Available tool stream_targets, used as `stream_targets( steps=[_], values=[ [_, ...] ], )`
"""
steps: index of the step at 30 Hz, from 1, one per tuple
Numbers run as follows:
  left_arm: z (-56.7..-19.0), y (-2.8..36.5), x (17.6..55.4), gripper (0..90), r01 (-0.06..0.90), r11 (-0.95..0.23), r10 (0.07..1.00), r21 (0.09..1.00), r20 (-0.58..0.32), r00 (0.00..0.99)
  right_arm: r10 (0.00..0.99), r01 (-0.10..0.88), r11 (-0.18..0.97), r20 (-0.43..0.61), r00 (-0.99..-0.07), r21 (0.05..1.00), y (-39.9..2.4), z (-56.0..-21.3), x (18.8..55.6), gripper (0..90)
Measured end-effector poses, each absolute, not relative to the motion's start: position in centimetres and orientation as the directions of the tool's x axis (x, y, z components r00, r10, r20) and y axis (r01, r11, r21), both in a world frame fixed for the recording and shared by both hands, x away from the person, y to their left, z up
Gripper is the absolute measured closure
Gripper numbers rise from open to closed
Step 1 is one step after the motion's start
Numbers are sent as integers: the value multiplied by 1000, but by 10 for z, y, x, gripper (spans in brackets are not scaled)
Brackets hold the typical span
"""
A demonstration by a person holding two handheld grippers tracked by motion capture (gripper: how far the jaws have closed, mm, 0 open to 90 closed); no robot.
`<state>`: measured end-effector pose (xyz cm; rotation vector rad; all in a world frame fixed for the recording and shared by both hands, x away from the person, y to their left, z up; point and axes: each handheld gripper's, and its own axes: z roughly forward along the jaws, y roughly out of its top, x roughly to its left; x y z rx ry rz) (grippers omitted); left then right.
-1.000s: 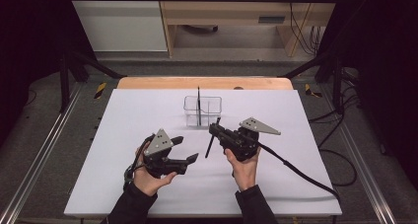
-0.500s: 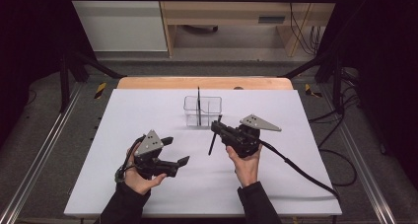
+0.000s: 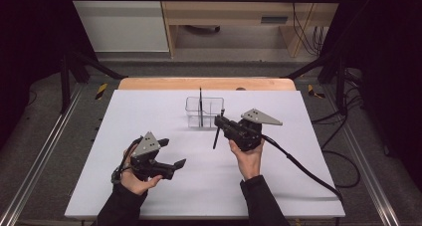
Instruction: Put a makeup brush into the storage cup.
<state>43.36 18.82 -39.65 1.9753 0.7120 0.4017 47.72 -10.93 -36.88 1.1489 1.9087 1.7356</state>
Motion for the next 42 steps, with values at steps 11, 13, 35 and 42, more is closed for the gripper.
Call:
stream_targets(
  steps=[11, 13, 35, 42],
  values=[
    [-396, 197, 436, 95, 314, -372, 634, 874, -8, 774, 749, 307, -30, 225, -623, 951, -102, -359, 493, 838],
    [-396, 199, 436, 95, 316, -366, 638, 875, -11, 770, 752, 304, -28, 220, -621, 952, -101, -357, 495, 838],
    [-395, 212, 443, 95, 341, -356, 672, 870, -15, 740, 785, 272, -9, 176, -594, 962, -87, -345, 525, 838],
    [-396, 214, 444, 95, 342, -356, 677, 869, -12, 736, 789, 264, -7, 167, -591, 965, -82, -341, 534, 838]
  ],
)
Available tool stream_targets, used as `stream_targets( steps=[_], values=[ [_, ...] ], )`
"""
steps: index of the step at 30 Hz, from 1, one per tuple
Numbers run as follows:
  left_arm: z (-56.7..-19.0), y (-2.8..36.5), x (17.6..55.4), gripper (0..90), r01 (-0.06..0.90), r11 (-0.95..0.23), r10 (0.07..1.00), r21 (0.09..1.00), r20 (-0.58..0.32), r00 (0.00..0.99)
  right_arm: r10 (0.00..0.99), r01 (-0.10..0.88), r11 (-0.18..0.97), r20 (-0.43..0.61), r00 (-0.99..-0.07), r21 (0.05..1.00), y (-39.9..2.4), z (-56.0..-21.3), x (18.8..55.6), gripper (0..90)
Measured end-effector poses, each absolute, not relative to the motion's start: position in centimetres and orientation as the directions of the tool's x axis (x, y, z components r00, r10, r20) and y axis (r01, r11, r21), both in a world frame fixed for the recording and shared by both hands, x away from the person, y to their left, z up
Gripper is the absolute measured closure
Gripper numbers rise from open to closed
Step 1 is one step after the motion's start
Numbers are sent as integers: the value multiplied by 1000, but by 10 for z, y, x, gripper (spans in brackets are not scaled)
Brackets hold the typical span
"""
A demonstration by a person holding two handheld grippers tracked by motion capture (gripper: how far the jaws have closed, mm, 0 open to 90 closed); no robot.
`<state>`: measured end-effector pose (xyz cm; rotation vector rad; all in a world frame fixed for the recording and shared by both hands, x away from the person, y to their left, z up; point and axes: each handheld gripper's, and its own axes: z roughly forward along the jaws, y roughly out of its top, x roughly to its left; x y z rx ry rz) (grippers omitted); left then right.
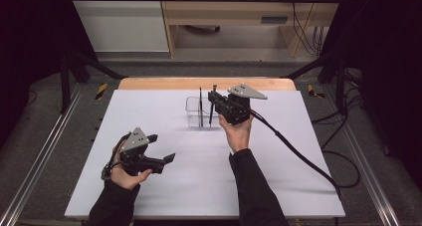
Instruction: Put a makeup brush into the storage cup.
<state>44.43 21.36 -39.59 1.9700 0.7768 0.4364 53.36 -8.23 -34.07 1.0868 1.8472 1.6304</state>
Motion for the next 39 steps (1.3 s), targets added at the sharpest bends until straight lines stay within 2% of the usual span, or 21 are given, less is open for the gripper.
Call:
stream_targets(
  steps=[16, 39],
  values=[
    [-396, 215, 445, 88, 338, -367, 678, 867, 0, 735, 800, 247, -5, 152, -580, 969, -71, -328, 553, 838],
    [-395, 219, 446, 92, 344, -360, 685, 867, -4, 728, 829, 249, -1, 140, -541, 969, -64, -331, 579, 838]
  ],
)
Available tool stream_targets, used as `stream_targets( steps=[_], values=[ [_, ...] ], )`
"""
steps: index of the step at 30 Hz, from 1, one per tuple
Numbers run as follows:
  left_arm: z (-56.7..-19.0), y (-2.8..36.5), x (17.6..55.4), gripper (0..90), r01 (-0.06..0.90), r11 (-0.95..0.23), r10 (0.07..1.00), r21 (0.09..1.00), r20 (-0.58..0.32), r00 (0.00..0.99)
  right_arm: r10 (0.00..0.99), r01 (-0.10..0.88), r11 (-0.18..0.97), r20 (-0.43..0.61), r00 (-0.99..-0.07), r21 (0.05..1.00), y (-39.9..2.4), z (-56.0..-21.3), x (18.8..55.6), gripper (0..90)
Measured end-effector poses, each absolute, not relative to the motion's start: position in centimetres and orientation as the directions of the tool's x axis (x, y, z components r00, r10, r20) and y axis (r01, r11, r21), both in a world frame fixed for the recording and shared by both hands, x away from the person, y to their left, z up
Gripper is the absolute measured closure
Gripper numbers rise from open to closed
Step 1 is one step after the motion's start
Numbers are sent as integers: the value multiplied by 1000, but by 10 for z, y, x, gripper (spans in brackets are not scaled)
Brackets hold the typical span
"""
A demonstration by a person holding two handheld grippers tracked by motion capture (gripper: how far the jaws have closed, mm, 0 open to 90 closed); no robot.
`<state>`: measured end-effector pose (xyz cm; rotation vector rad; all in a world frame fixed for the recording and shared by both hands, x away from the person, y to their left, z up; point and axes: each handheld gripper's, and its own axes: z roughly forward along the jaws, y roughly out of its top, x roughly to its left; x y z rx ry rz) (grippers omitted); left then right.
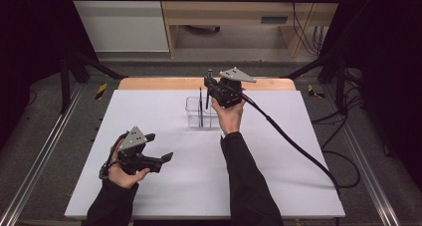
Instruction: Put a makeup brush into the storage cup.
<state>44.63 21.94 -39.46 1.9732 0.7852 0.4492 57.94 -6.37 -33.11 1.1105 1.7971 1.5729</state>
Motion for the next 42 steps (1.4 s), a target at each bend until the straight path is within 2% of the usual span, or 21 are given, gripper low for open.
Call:
stream_targets(
  steps=[14, 42],
  values=[
    [-395, 220, 447, 92, 344, -362, 688, 866, -1, 726, 841, 245, -3, 135, -524, 970, -61, -333, 591, 838],
    [-395, 220, 446, 91, 339, -365, 685, 867, 4, 728, 849, 276, 18, 132, -512, 961, -48, -359, 604, 838]
  ],
)
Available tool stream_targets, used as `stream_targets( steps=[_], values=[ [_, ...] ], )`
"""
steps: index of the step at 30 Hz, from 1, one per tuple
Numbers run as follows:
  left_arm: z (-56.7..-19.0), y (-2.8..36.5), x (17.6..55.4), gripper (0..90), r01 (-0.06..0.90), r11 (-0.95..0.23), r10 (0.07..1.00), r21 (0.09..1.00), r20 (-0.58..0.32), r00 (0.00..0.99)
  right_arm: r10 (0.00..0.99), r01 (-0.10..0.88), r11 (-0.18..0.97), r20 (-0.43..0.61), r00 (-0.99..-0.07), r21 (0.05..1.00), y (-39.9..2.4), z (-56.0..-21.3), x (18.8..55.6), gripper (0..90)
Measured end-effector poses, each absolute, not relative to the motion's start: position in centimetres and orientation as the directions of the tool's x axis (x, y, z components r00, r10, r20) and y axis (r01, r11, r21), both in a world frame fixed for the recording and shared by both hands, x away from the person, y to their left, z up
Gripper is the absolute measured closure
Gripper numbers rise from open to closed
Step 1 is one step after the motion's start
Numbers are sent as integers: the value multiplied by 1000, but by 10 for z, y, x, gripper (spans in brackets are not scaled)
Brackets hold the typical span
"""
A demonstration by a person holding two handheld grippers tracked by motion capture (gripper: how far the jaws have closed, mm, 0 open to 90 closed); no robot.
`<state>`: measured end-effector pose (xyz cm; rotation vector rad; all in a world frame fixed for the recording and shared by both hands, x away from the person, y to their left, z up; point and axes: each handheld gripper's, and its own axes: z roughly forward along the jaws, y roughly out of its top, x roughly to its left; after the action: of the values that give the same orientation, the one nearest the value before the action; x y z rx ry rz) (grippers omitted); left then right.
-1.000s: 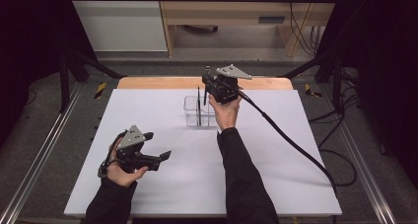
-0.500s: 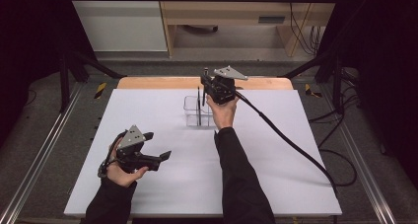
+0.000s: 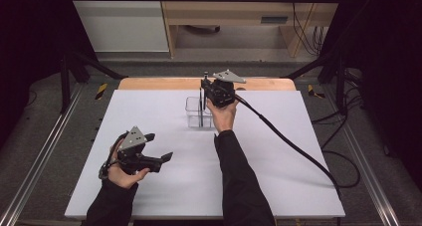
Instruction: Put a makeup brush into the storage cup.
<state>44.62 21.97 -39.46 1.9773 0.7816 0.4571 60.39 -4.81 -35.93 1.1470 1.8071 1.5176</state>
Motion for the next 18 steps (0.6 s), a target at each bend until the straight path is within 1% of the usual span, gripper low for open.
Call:
stream_targets(
  steps=[4, 18],
  values=[
    [-394, 220, 447, 91, 328, -366, 684, 871, 13, 729, 850, 286, 23, 132, -511, 958, -45, -365, 604, 838],
    [-395, 220, 446, 91, 344, -365, 685, 865, -1, 728, 853, 309, 35, 133, -505, 950, -43, -377, 604, 838]
  ],
)
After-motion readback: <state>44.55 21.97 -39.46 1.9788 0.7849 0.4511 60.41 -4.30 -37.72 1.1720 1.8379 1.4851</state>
